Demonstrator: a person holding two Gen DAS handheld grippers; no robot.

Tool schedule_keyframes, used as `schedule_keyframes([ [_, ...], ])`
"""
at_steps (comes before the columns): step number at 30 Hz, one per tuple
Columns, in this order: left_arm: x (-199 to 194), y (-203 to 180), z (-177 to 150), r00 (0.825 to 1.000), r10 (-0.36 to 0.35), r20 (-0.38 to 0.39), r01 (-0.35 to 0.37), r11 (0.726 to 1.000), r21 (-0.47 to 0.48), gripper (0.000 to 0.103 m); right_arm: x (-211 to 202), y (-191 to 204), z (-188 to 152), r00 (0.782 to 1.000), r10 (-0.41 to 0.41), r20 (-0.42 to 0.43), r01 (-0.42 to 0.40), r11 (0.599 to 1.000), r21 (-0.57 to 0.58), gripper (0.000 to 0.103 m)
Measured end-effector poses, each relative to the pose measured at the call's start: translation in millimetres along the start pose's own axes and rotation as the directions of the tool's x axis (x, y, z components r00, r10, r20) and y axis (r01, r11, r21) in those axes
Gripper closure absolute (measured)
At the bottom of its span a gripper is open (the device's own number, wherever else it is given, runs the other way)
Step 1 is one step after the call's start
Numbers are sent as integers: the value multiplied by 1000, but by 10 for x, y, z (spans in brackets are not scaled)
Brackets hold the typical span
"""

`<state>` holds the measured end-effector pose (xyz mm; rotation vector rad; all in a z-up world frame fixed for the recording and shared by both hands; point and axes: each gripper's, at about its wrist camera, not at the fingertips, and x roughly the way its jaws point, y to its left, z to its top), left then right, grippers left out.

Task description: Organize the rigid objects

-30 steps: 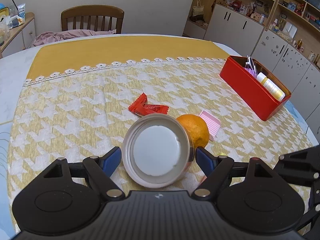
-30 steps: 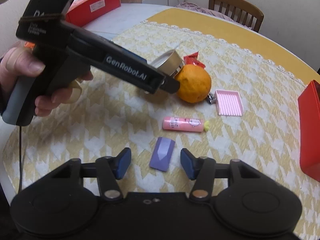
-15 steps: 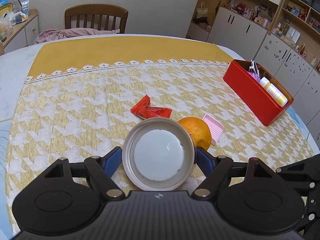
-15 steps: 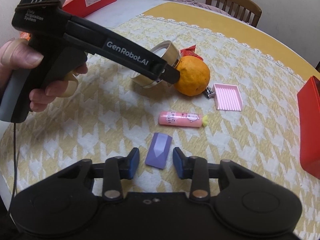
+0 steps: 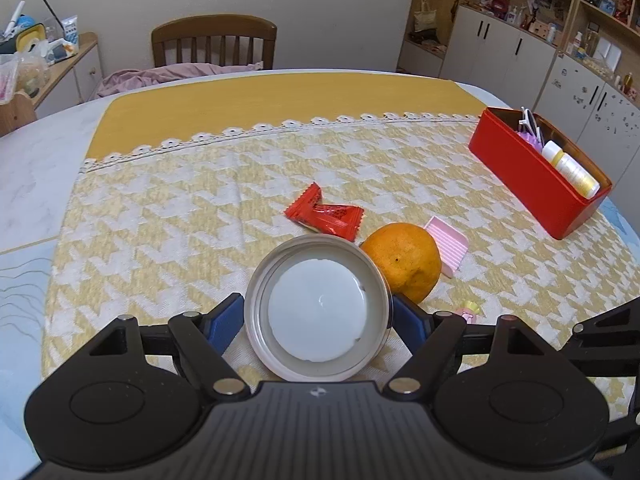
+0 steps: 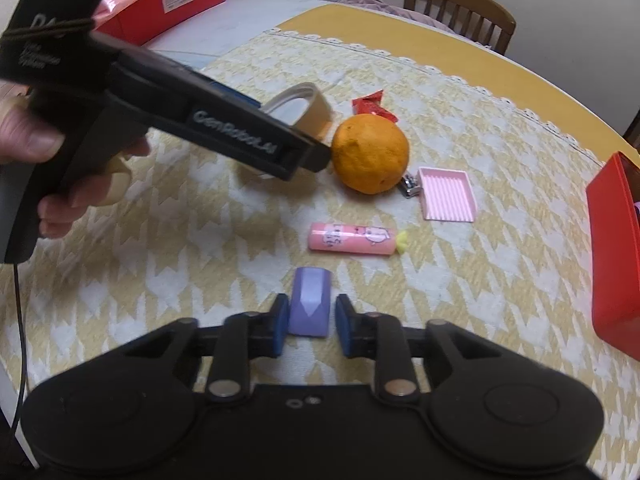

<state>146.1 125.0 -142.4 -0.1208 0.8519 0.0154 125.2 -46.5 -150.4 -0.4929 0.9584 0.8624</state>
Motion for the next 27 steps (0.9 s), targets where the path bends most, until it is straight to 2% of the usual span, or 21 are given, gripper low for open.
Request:
schedule_keyframes([
  [5,-51,-61,-28,998,62,-22,-61,998,19,23,-42,-26,-28,1000,-2,6,2,1000,17,83],
  [17,-340,-112,-91,996,84,-30,-85,995,-57,23,-359,-240,-80,998,0,70,-6,997,78,83],
  [27,-610,-361,-15,997,81,-13,-81,995,-54,23,-645,-530,-123,993,-16,120,-2,990,143,83],
])
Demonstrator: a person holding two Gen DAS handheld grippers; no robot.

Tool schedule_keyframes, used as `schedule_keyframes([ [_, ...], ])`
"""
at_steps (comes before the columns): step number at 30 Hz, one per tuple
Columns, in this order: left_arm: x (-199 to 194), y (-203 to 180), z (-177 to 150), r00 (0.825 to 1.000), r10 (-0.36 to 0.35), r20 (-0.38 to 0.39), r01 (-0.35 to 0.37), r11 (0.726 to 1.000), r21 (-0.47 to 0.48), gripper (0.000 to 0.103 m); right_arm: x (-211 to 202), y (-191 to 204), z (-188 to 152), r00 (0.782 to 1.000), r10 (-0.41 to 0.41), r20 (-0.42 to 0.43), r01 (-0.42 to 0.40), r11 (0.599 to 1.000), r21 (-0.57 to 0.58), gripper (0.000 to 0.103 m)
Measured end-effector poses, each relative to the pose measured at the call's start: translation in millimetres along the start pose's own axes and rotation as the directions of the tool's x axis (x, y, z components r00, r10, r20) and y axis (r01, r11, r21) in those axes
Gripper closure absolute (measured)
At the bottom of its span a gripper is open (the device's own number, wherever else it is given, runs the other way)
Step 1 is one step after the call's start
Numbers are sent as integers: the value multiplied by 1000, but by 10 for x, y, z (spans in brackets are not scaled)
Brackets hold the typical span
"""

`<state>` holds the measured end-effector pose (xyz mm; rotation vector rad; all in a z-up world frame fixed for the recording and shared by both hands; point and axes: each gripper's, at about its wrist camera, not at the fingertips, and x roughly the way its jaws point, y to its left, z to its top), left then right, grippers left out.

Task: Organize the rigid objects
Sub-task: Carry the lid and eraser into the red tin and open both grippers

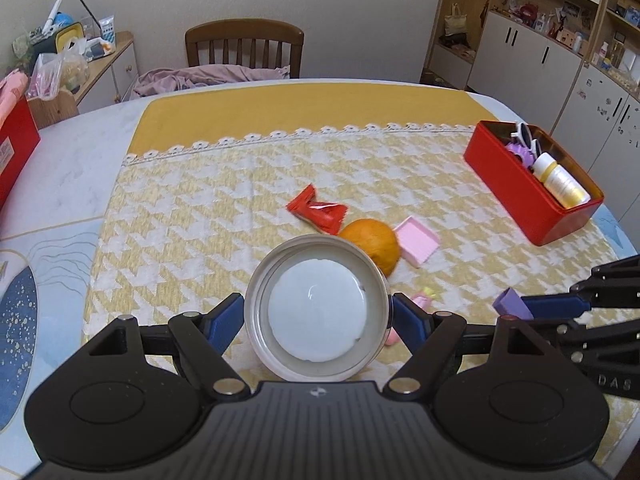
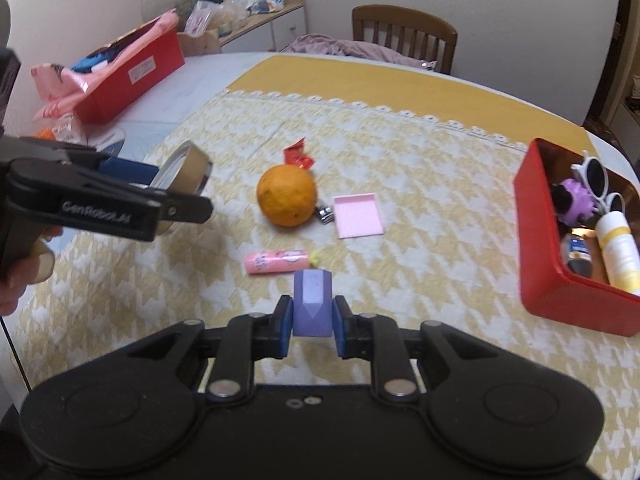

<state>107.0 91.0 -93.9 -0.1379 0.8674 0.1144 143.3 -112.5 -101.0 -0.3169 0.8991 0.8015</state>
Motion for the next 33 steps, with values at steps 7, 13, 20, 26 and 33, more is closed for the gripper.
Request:
schedule_keyframes([
  [7,-135,-257,100,999,-32,7,32,999,10,23,-282,-300,15,998,-5,57,2,999,50,83],
  [13,-190,-589,211,997,-73,19,72,996,46,23,-501,-634,39,995,-24,99,15,996,91,83],
  [20,-144,-1041,367,993,-119,22,117,989,90,23,-632,-1054,37,991,-56,119,41,991,127,83],
  [26,-37,-1419,525,988,-152,26,149,982,113,23,-713,-1383,26,989,-82,127,64,988,140,83],
  [33,168,-1829,745,986,-163,25,157,977,144,23,-676,-1792,-18,987,-117,111,100,983,151,83],
])
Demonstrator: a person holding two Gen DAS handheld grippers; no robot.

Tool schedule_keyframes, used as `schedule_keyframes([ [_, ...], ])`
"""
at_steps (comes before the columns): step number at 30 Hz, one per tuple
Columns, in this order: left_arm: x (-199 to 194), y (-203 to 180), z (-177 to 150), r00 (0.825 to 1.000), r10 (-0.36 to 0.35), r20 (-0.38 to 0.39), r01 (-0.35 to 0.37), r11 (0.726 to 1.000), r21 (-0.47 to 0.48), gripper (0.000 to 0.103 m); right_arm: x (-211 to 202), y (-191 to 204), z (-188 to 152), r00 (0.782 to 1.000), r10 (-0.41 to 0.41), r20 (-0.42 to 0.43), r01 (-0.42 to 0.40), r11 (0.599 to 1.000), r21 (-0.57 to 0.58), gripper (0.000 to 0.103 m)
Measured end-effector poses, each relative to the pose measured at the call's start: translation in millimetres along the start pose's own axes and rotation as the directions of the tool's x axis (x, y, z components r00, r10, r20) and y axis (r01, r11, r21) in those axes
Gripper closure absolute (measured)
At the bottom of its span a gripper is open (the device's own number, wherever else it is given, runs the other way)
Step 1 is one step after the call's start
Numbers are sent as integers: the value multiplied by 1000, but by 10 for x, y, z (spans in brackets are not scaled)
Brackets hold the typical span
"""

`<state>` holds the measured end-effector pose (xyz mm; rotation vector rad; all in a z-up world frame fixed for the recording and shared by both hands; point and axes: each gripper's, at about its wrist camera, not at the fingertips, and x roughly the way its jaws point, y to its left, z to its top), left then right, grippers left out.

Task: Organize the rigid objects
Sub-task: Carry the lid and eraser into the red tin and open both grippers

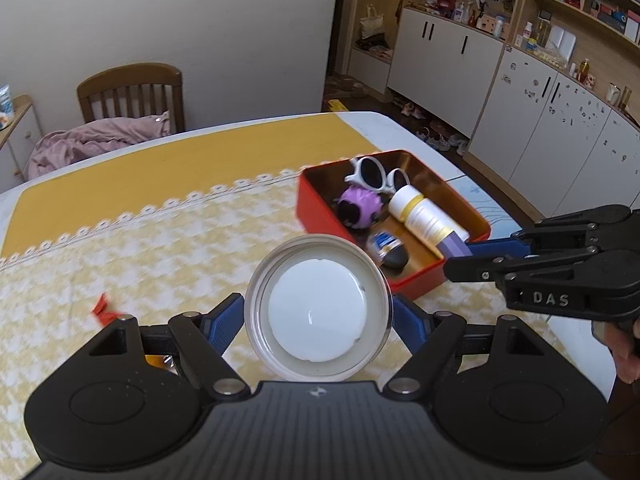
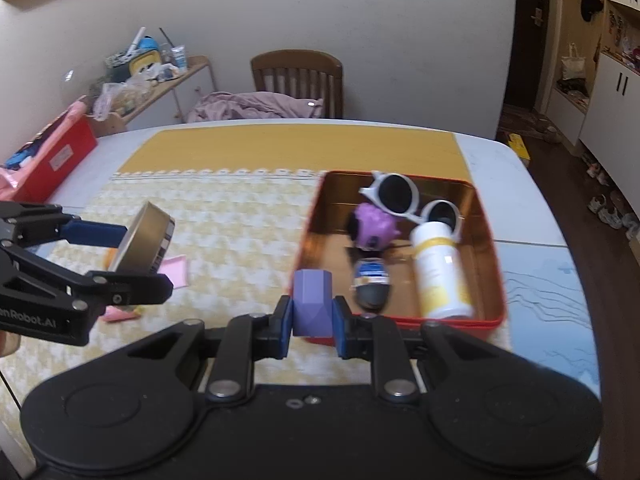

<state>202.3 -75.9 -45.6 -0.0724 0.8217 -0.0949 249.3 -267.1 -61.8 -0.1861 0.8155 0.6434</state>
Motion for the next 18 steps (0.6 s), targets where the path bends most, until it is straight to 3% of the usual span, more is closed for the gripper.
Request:
schedule_keyframes([
  [10,498,-336,349,1000,15,-25,-15,1000,17,23,202,-474,2,1000,-21,-22,20,1000,-8,83],
  [18,916,-521,589,999,10,-50,-9,1000,14,23,355,-574,60,999,8,-50,-10,999,-49,83],
])
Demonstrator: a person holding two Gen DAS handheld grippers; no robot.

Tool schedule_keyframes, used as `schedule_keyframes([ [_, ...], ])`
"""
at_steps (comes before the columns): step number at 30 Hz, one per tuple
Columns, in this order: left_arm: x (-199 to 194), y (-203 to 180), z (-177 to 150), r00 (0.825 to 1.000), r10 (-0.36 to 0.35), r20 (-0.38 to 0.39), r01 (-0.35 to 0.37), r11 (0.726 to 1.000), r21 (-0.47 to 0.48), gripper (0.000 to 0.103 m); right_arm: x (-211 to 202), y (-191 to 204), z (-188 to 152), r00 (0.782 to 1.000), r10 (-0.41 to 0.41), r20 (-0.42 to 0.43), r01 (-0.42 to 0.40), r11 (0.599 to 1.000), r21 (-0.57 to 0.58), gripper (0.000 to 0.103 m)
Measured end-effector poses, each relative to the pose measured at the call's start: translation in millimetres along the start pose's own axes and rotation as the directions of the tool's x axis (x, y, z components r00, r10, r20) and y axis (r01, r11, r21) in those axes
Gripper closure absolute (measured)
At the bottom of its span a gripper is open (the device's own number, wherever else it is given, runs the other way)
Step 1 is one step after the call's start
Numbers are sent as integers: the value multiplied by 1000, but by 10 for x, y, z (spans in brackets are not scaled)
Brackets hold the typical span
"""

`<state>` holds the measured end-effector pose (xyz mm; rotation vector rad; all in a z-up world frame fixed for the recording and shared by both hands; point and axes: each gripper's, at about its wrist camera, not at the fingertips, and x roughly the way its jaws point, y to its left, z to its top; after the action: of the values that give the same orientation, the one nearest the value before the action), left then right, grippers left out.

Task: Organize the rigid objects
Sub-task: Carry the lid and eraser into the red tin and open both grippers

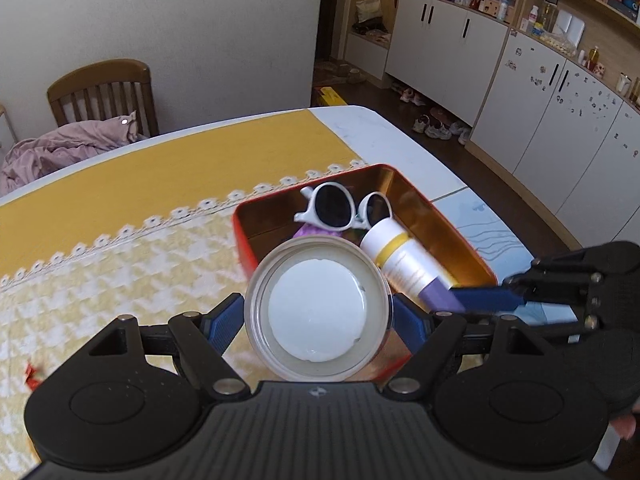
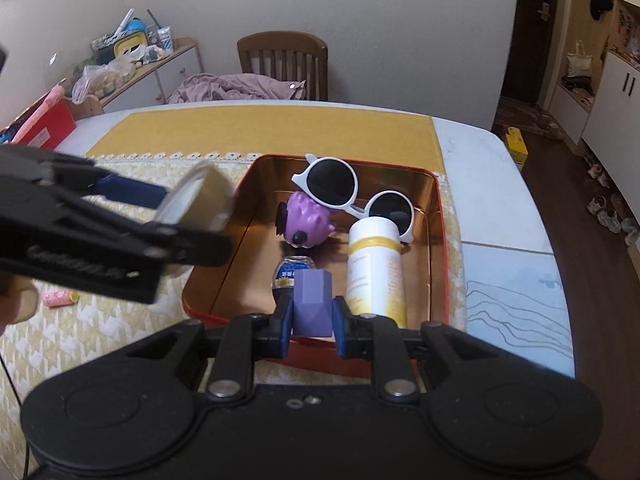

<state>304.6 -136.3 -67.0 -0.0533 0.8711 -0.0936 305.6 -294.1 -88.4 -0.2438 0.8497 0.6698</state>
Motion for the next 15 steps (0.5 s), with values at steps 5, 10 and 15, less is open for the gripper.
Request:
schedule_keyframes([
  [5,226,-120,151,1000,26,-17,-25,999,29,23,111,-25,23,999,23,-25,-24,999,-41,83],
  [10,419,-194,247,999,31,-45,-29,999,35,23,205,-14,34,998,41,-52,-45,996,-78,83],
  [15,632,-216,236,995,18,-100,-18,1000,4,23,298,-62,46,996,61,-70,-66,995,-73,83],
])
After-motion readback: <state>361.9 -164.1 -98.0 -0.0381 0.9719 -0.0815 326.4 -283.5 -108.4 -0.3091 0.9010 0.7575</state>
